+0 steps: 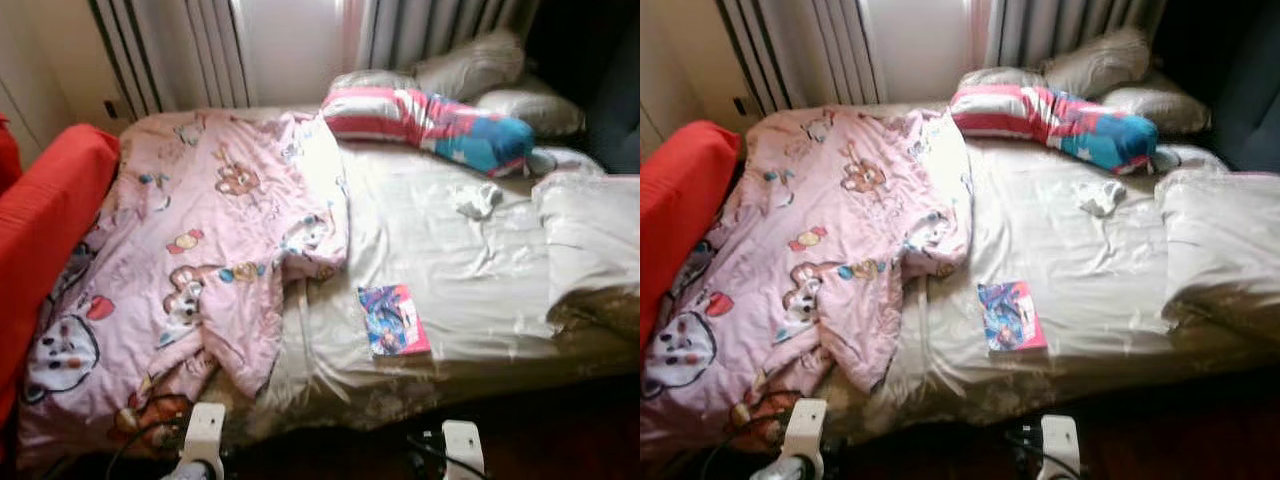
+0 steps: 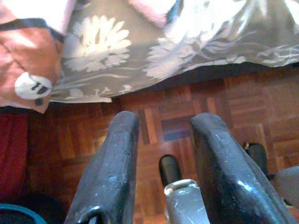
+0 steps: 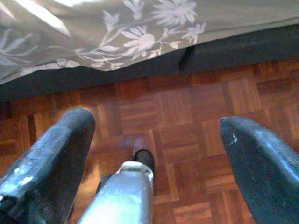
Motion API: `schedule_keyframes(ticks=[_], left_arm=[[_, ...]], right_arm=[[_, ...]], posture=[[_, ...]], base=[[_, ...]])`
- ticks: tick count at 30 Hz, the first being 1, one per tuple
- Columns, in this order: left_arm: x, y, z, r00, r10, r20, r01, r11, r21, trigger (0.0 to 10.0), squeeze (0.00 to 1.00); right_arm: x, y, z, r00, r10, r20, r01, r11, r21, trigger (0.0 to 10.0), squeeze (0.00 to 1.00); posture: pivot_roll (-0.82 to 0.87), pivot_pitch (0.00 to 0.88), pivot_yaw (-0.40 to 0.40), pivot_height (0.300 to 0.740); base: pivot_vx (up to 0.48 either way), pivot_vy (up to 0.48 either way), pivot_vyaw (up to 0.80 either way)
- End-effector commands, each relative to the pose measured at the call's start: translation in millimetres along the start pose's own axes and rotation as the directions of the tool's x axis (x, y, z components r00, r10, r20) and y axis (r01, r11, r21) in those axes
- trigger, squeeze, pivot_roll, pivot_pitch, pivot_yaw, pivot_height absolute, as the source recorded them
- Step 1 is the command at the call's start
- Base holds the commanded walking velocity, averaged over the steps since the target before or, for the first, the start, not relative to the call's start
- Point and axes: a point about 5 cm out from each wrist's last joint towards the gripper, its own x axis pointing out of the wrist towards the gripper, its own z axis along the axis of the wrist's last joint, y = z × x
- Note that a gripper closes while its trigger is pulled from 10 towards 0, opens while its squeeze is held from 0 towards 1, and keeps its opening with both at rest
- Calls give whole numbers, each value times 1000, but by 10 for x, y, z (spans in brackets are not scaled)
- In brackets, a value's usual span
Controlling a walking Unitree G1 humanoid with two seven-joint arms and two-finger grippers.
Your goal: Clean up the room
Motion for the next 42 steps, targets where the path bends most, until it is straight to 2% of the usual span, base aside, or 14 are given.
schedule_keyframes(ticks=[1,15,24,27,42], left_arm=[[-1,-25,-30,1000,-4,-17,4,1000,-6,10000,0],[1,40,10,1000,12,-9,-12,1000,-11,10000,0],[-1,39,-2,1000,11,-13,-11,1000,-11,10000,0],[3,29,9,1000,8,-10,-8,1000,-9,10000,0],[5,34,22,1000,6,-9,-6,1000,-3,10000,0]], right_arm=[[4,-30,39,1000,-10,18,10,1000,12,10000,0],[14,-31,92,999,-13,32,12,1000,15,10000,0],[15,37,83,999,27,26,-25,996,-88,10000,0],[15,34,77,1000,18,25,-16,998,-56,10000,0],[18,35,89,1000,14,24,-13,998,-63,10000,0]], posture=[[-51,0,26,740],[-46,0,38,740],[-48,0,42,740],[-47,2,43,740],[-48,8,48,740]], base=[[0,-262,0],[0,-259,0],[0,-256,247],[0,-257,202],[0,-256,0]])
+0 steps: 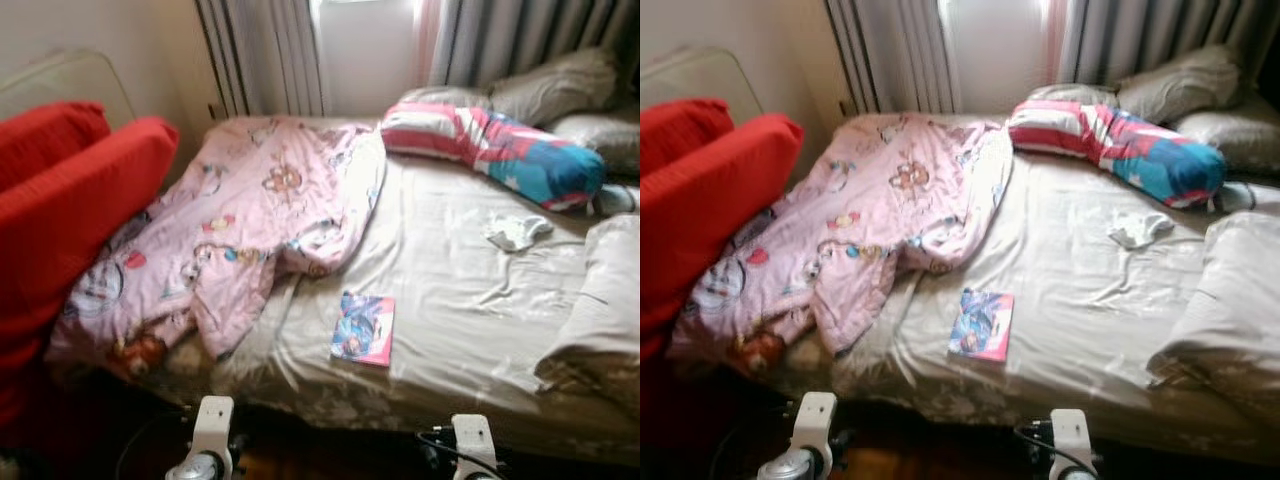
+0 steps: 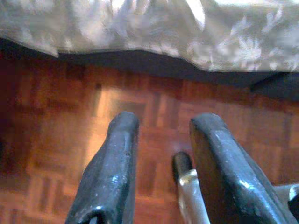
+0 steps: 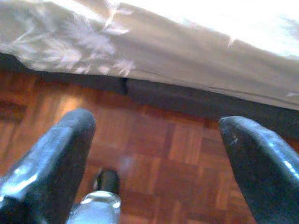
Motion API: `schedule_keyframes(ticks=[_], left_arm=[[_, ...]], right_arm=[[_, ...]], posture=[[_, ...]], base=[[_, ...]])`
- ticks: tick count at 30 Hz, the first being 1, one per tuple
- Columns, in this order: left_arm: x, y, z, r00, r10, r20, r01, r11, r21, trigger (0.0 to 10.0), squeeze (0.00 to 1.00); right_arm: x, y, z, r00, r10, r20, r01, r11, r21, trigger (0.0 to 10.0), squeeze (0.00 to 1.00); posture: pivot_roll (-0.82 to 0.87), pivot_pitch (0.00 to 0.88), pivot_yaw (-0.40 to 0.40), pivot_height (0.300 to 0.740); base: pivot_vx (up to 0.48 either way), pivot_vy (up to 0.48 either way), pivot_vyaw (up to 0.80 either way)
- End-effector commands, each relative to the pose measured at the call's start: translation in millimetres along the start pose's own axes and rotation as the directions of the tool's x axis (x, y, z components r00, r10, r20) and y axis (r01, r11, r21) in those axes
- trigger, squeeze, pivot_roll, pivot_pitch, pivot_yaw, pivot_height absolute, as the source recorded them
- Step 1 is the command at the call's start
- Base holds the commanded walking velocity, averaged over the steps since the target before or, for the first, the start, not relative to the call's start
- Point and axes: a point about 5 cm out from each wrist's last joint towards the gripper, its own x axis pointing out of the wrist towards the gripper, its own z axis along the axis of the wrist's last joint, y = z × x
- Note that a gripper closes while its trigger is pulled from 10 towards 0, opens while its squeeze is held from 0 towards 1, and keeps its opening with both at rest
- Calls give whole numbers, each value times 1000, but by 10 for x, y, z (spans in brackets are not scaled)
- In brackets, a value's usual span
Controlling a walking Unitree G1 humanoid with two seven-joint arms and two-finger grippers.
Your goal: Clean up the room
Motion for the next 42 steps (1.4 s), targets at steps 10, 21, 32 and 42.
schedule_keyframes(ticks=[10,21,32,42], left_arm=[[-15,62,-43,1000,14,-16,-14,1000,5,10000,0],[-16,62,-49,1000,14,-17,-14,1000,4,10000,0],[-16,54,-54,1000,14,-19,-14,1000,4,10000,0],[-18,62,-61,1000,15,-22,-15,1000,4,10000,0]], right_arm=[[0,83,-32,1000,18,-19,-18,1000,13,10000,0],[-3,83,-46,1000,14,-22,-13,1000,20,10000,0],[-5,65,-50,1000,6,-24,-5,1000,23,10000,0],[-4,56,-56,999,-2,-33,3,1000,30,10000,0]], posture=[[-46,11,49,740],[-47,19,49,740],[-47,21,49,740],[-49,17,52,740]], base=[[0,-264,0],[0,-266,0],[0,-314,0],[0,-338,0]])
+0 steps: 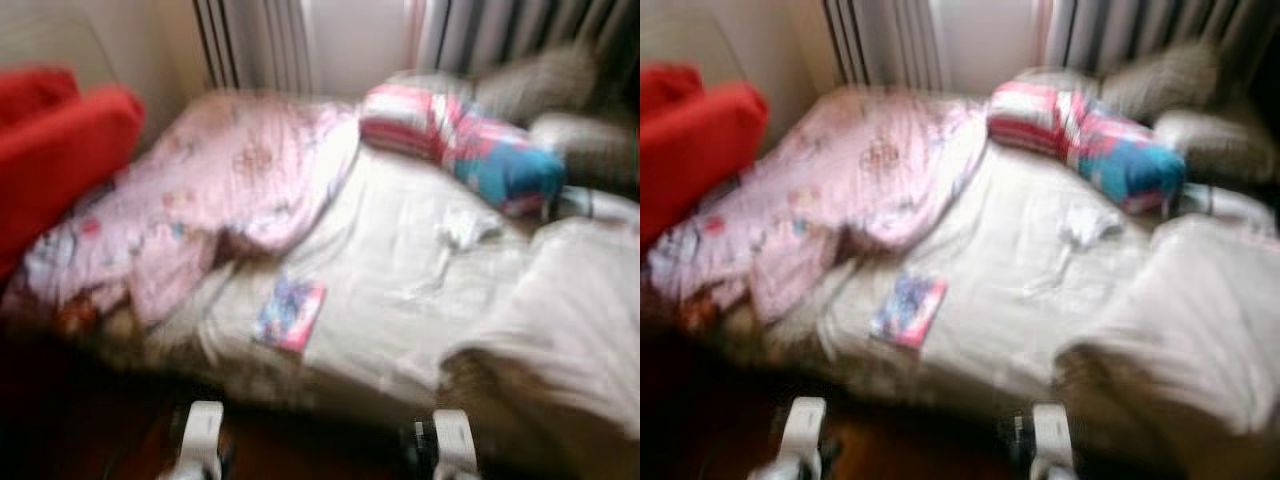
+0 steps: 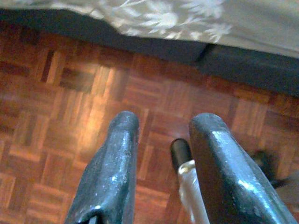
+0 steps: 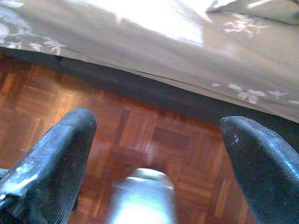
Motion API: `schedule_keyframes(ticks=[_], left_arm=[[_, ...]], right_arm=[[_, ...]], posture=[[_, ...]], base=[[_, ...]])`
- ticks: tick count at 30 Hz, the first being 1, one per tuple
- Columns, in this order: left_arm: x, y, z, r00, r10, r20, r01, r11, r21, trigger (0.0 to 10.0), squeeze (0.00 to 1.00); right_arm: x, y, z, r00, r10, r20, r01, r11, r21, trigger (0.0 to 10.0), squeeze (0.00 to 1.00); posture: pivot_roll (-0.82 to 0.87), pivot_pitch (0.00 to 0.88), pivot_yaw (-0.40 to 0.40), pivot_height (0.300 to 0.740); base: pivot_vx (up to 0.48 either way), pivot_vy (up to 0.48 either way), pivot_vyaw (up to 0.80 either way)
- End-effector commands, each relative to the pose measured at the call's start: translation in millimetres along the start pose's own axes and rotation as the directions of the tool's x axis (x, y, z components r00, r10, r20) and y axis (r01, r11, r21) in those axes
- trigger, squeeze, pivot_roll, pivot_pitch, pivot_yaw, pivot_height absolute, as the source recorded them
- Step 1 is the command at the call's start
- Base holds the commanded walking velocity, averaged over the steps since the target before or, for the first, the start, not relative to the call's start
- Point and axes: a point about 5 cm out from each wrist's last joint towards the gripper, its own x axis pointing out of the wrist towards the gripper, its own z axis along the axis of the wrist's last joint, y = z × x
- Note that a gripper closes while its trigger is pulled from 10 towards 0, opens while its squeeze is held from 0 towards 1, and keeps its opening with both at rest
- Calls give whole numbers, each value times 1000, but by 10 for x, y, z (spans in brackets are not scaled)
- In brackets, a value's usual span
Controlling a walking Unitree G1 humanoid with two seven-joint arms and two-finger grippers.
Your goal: Clean up the room
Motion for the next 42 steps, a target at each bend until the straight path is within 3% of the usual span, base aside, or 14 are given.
schedule_keyframes(ticks=[1,9,22,33,38,39,40,42], left_arm=[[2,-18,-1,1000,-5,-2,5,1000,1,10000,0],[3,-14,3,1000,-6,0,6,1000,3,10000,0],[7,-18,17,1000,-2,-1,2,1000,2,10000,0],[12,-40,31,1000,-7,4,7,1000,1,10000,0],[22,-39,122,999,-9,51,10,1000,-20,10000,0],[26,-24,234,993,-14,114,17,999,-29,10000,0],[26,-24,234,993,-14,114,17,999,-29,10000,0],[24,-20,389,978,-20,205,25,1000,-19,10000,0]], right_arm=[[-13,-72,-53,999,-24,-24,24,1000,9,10000,0],[-12,-61,-67,999,-21,-40,21,1000,13,10000,0],[-4,-57,-33,999,-22,-30,23,1000,21,10000,0],[2,-63,19,1000,-23,1,23,999,23,10000,0],[14,-52,162,996,-9,86,8,1000,10,10000,0],[19,-57,303,986,0,165,-2,1000,11,10000,0],[19,-57,303,986,0,165,-2,1000,11,10000,0],[10,-99,430,968,-42,247,37,999,24,10000,0]], posture=[[-49,17,52,740],[-52,4,56,740],[-51,3,55,740],[-57,0,54,740],[-57,0,48,740],[-69,0,46,740],[-69,0,46,740],[-73,0,43,740]], base=[[0,-337,0],[0,-326,-777],[0,0,-781],[0,0,0],[0,0,0],[0,0,0],[0,0,0],[0,0,0]])
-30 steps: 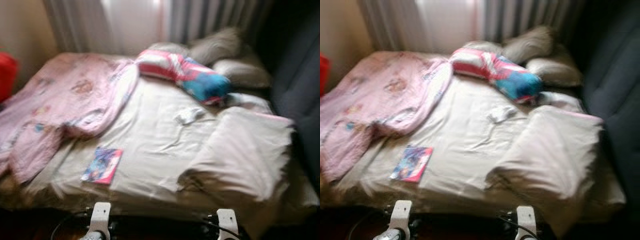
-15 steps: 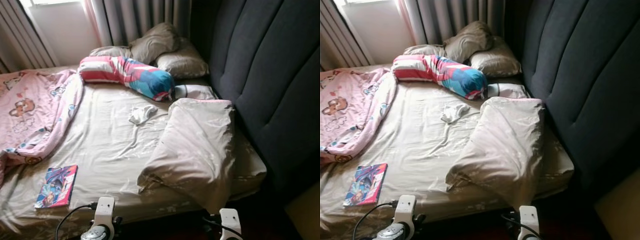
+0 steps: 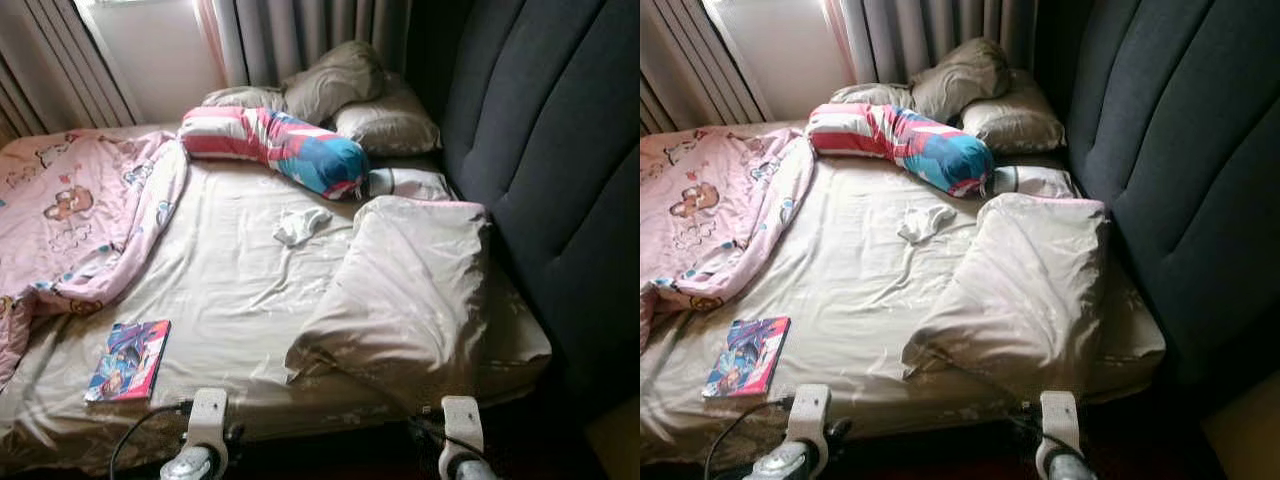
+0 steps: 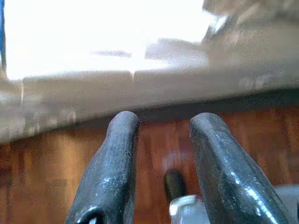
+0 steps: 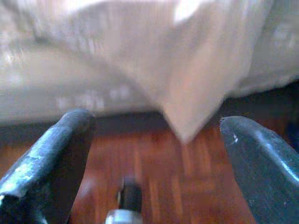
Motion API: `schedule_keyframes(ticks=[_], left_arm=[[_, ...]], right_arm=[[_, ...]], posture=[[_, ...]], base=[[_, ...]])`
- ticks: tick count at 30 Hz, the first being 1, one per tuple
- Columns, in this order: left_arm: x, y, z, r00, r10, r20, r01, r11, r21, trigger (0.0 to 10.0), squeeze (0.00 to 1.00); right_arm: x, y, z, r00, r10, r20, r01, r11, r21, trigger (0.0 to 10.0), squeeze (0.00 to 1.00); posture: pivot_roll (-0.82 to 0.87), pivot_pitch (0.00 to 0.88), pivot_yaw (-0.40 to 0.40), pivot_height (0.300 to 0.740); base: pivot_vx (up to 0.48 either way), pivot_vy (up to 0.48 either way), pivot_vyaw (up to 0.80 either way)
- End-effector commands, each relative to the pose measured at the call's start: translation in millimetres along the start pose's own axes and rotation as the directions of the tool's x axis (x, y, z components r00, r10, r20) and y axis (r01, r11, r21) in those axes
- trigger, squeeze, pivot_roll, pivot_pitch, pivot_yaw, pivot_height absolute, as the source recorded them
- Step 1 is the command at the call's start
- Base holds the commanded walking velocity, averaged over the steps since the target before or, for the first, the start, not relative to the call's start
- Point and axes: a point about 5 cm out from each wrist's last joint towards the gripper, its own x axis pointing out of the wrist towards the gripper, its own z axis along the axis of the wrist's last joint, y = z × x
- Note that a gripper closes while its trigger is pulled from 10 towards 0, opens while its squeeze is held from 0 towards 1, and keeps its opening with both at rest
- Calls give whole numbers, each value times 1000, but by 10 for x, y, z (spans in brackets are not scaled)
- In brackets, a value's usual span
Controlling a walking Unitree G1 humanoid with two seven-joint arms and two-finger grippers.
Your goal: Clean up the room
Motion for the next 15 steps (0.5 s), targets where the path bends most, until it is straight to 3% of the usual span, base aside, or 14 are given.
schedule_keyframes(ticks=[1,6,10,15], left_arm=[[14,45,139,997,7,74,-6,1000,-4,10000,0],[24,8,237,990,-25,136,30,999,-29,10000,0],[28,-68,227,989,-60,136,61,998,-4,10000,0],[28,-75,207,991,-53,126,56,998,-19,10000,0]], right_arm=[[14,-20,121,997,-23,78,22,1000,12,10000,0],[-7,86,221,981,26,193,-24,1000,-10,10000,0],[-16,54,133,988,-38,151,28,997,68,10000,0],[-8,132,144,988,-26,150,15,997,71,10000,0]], posture=[[-70,0,41,740],[-82,0,35,740],[-80,0,39,740],[-74,0,32,740]], base=[[0,0,0],[0,0,0],[0,0,0],[0,0,0]])
